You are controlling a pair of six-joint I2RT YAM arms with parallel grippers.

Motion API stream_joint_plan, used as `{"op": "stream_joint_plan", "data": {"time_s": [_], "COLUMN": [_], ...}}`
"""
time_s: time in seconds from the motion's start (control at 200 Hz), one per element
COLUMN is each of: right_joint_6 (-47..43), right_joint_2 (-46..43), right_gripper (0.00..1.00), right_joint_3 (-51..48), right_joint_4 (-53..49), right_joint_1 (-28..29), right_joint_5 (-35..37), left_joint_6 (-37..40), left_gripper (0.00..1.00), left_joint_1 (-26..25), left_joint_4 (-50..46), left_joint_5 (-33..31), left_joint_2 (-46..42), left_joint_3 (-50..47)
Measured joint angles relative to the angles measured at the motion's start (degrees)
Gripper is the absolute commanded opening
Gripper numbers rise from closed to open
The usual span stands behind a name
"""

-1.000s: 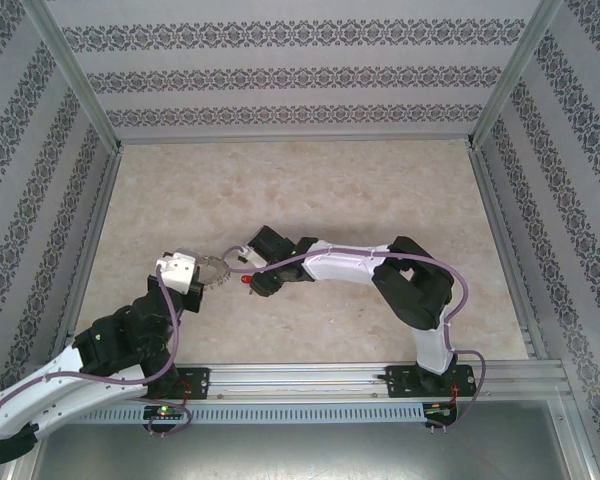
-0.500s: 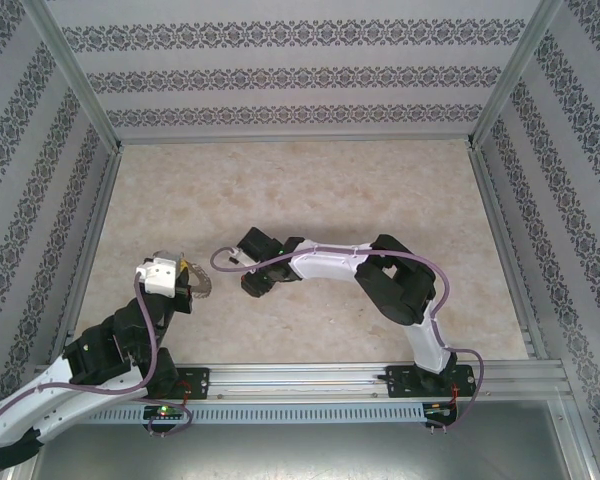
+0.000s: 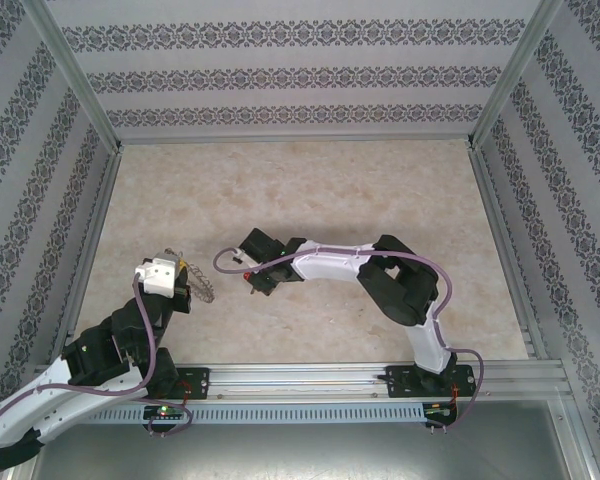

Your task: Put the keys on the keyring

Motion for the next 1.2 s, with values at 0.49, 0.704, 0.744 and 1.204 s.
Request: {"op": "stream_joint_plan", "data": {"time_s": [0.49, 0.704, 0.744, 1.204], "right_joint_6": [-1.92, -5.18, -5.11, 0.94], "right_joint_2": [-14.29, -27.21, -28.94, -26.23], "right_gripper": [0.00, 0.00, 0.00, 0.00], "right_joint_3": [-16.90, -23.82, -25.00, -32.22], "right_joint_4": [4.72, 5.49, 5.62, 9.55], "right_joint_1": [-2.25, -5.01, -5.84, -7.54], "right_joint_5": [-3.19, -8.17, -8.76, -8.20], "left_joint_6": [2.32, 5.01, 5.49, 7.50], "left_gripper": [0.00, 0.00, 0.00, 0.00], "left_joint_1": [0.00, 0.00, 0.00, 0.00], "left_joint_4": [0.76, 4.11, 4.63, 10.58], "left_joint_5": [3.39, 9.84, 11.08, 20.50], "left_joint_2": [5.64, 11.15, 12.11, 19.93], "left_joint_3": [0.50, 0.96, 1.05, 2.10]}}
